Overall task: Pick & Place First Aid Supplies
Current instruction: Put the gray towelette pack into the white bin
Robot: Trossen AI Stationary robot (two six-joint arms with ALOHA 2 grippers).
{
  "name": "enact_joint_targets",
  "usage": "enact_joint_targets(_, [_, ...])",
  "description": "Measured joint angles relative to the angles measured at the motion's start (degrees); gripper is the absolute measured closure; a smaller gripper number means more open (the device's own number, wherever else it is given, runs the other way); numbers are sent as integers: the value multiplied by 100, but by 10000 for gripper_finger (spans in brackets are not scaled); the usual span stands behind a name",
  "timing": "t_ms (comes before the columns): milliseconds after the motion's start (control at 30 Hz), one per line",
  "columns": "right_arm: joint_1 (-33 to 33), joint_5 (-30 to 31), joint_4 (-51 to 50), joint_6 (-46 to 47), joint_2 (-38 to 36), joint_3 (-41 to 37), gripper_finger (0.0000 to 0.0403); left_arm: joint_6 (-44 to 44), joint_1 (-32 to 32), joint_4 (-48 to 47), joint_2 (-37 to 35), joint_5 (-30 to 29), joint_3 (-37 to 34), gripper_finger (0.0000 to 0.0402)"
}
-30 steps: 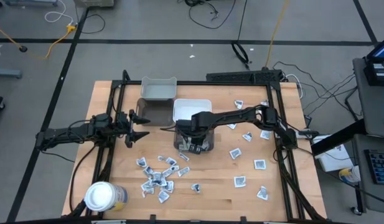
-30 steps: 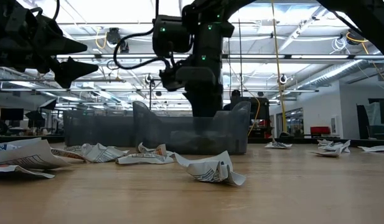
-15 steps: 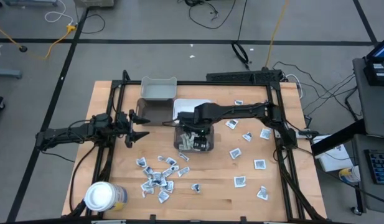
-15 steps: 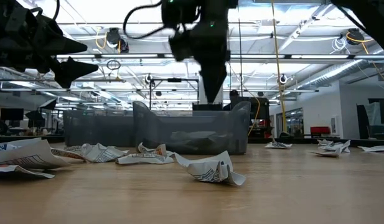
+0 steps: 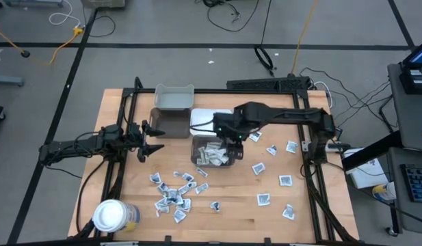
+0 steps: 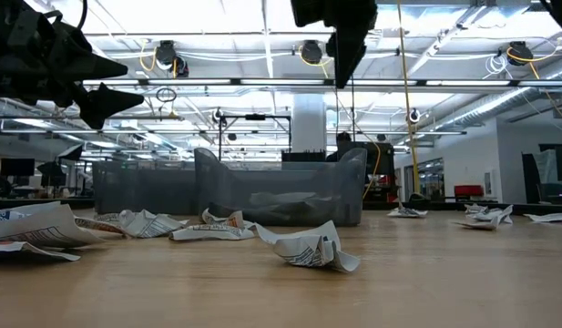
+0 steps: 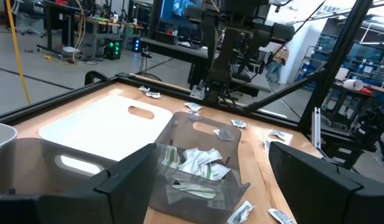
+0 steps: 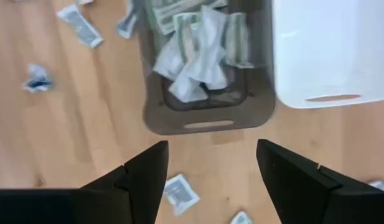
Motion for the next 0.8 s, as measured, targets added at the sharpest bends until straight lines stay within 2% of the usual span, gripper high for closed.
enact_joint_targets(267, [823,46,332,1276,-554,-903,165,0,2,2,0,1,0,91])
enact_joint_targets(567, [2032,54,617,2682,-1407,-2256,165,-1,2,4,0,0,2,91])
enact_joint_targets(800, [2863,55,690,3398,-1977,-2999,165,0,0,4,0,0,1,91])
